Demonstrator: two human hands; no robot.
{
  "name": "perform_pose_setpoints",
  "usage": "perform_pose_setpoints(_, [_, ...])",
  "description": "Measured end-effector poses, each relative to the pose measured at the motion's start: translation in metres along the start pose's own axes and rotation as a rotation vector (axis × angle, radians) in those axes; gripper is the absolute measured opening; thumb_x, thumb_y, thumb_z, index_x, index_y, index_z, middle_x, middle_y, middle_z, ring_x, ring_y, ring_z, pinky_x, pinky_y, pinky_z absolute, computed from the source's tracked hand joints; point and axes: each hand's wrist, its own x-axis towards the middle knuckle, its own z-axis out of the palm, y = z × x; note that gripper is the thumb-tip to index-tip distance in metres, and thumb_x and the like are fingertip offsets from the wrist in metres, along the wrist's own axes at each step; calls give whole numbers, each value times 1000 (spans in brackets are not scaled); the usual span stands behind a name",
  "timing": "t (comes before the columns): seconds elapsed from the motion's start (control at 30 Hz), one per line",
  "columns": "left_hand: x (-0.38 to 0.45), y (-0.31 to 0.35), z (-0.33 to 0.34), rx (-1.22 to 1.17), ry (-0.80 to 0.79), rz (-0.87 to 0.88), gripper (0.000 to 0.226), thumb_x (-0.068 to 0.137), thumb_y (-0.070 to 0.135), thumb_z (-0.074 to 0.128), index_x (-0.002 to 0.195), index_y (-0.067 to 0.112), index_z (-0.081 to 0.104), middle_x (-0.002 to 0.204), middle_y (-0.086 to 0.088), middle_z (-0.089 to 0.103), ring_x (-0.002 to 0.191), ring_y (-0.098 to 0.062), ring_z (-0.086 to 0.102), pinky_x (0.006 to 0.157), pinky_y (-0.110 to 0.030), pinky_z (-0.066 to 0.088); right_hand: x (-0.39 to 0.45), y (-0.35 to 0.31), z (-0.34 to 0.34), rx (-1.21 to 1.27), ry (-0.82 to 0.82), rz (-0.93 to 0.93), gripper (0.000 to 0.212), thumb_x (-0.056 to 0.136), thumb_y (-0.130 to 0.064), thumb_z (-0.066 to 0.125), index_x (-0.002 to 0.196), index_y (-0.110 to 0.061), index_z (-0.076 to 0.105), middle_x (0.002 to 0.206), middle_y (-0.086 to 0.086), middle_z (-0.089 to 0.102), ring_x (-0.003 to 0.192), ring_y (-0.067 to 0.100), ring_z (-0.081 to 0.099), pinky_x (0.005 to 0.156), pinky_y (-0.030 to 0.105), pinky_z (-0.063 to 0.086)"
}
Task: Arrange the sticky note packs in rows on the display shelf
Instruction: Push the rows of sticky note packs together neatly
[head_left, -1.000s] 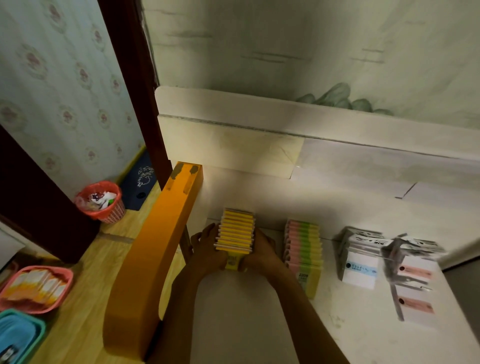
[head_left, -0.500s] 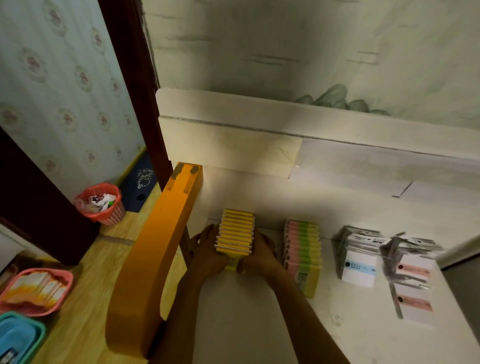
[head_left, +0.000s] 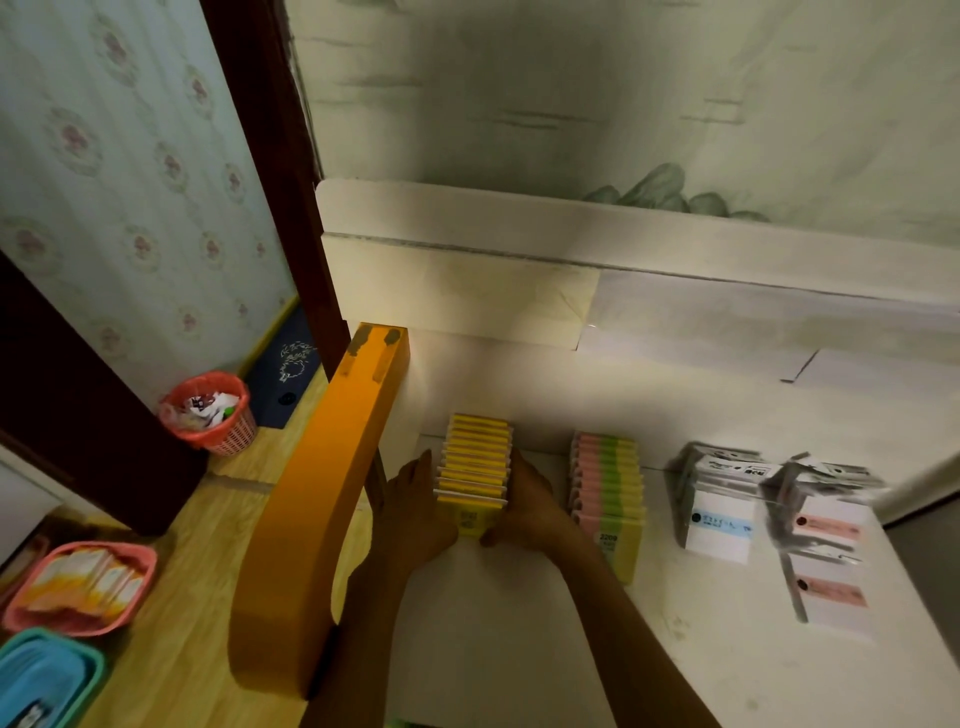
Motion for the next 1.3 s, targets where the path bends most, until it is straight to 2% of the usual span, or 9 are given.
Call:
perform_pose_setpoints(0.07, [-6,2,-2,20,32,38,91,64,48,67,144,20,34,139,-9,49,128,-28,51,108,-56,38,-3,1,-1,-41,6,-28,115,37,-19,95,140,-23,42,134,3,57,121,22,55,96,28,45])
perform_pose_setpoints(0.23, [-11,8,-8,-3,24,15,99,77,39,74,154,22,15,154,-6,29,136,-31,37,110,-46,36,-12,-2,-4,-138,17,-102,112,46,-25,93,145,-22,40,142,6,47,128,27,46,103,35,43])
perform_pose_setpoints(0.37, [-14,9,-11,-88,38,3,97,79,44,74,154,21,17,153,-8,33,135,-32,40,107,-45,38,-23,-10,-9,-83,96,-105,84,61,-14,86,137,-13,49,134,11,55,122,30,54,95,35,48])
perform_pose_setpoints(0.47, [-18,13,-10,-137,50,11,95,72,56,75,147,17,32,135,-12,53,122,-29,55,101,-46,46,-27,-12,-8,-15,121,-76,57,73,-10,77,126,-11,57,126,14,60,112,30,59,86,32,48])
perform_pose_setpoints(0.6, [-22,13,0,-397,-3,27,56,79,41,77,127,20,56,120,-3,66,111,-22,63,94,-41,52,-27,-5,5,128,67,-70,41,76,-24,74,111,-40,60,120,1,67,108,19,65,90,45,53])
perform_pose_setpoints(0.77, [-20,9,5,-468,-21,74,47,85,36,71,128,23,57,121,-4,66,111,-20,62,98,-45,51,-21,13,19,281,38,-121,46,78,-31,70,118,-48,57,120,-7,68,110,12,65,94,41,53])
perform_pose_setpoints(0.9, [-10,-2,15,-454,-45,83,57,82,53,66,131,28,55,120,-2,66,109,-18,63,95,-48,52,-20,11,18,349,42,-130,39,84,-19,68,118,-36,60,112,-6,70,103,12,68,89,33,54])
perform_pose_setpoints(1.07, [-1,-9,25,-439,-32,81,68,75,68,58,132,31,53,120,-2,64,109,-18,62,94,-47,52,-19,10,19,402,47,-144,34,84,-21,67,113,-36,60,106,-9,71,97,6,68,85,26,52])
perform_pose_setpoints(1.3, [4,-15,32,-479,4,168,77,74,79,53,134,30,52,125,3,62,115,-16,60,97,-49,50,-19,11,27,438,142,-233,40,84,-18,69,121,-31,62,121,-2,69,112,18,65,96,46,52])
